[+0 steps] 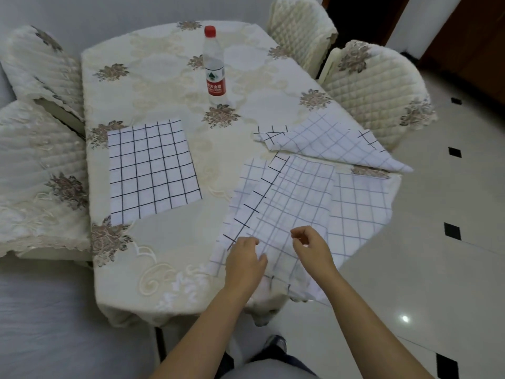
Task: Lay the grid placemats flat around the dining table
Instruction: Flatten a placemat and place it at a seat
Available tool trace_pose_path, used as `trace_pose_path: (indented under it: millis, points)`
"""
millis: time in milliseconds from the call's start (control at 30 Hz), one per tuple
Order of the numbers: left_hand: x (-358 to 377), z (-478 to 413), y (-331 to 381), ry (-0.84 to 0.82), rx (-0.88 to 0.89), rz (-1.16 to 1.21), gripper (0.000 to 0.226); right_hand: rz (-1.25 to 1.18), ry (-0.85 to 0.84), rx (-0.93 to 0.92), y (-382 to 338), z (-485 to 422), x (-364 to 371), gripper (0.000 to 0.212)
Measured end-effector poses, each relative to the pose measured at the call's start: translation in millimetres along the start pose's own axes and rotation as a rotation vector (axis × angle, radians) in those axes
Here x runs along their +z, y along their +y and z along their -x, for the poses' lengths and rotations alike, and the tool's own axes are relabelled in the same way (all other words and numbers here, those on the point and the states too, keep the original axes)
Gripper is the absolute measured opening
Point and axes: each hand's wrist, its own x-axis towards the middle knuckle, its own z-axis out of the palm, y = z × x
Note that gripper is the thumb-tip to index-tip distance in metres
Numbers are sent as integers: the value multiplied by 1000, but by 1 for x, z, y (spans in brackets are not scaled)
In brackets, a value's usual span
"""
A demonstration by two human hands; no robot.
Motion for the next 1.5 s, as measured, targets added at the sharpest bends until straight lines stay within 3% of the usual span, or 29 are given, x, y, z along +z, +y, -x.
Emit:
trace_pose_path:
  millis: [267,500,567,667,1000,1067,1133,1200,1300,1500]
  points:
    - [7,-25,-1,91,-261,-302,48,69,-255,91,14,-5,-6,29]
    - [-5,-44,5,-20,-488,-36,76,125,-276,116,4,-15,3,34]
    - [-6,-48,6,-71,-493,-58,73,138,-280,128,0,-18,7,36]
    - [-3,-49,10,-119,-449,-107,45,184,-279,139,-8,-21,13,36]
    - [-2,-40,14,-158,-356,61,23,206,-282,158,-24,-25,24,38]
    - [-9,-39,17,-143,-285,110,2,139,-270,169,-29,-26,23,42]
    - [-17,-39,23,-105,-178,137,22,66,-259,179,-36,-28,22,48]
    - [-31,-36,30,-78,-34,113,15,23,-248,166,-44,-30,21,54]
    - [-54,-34,28,-13,110,46,22,145,-202,10,-60,-35,17,61]
    - [-107,-36,14,66,160,62,30,586,-169,-394,-101,-50,9,69]
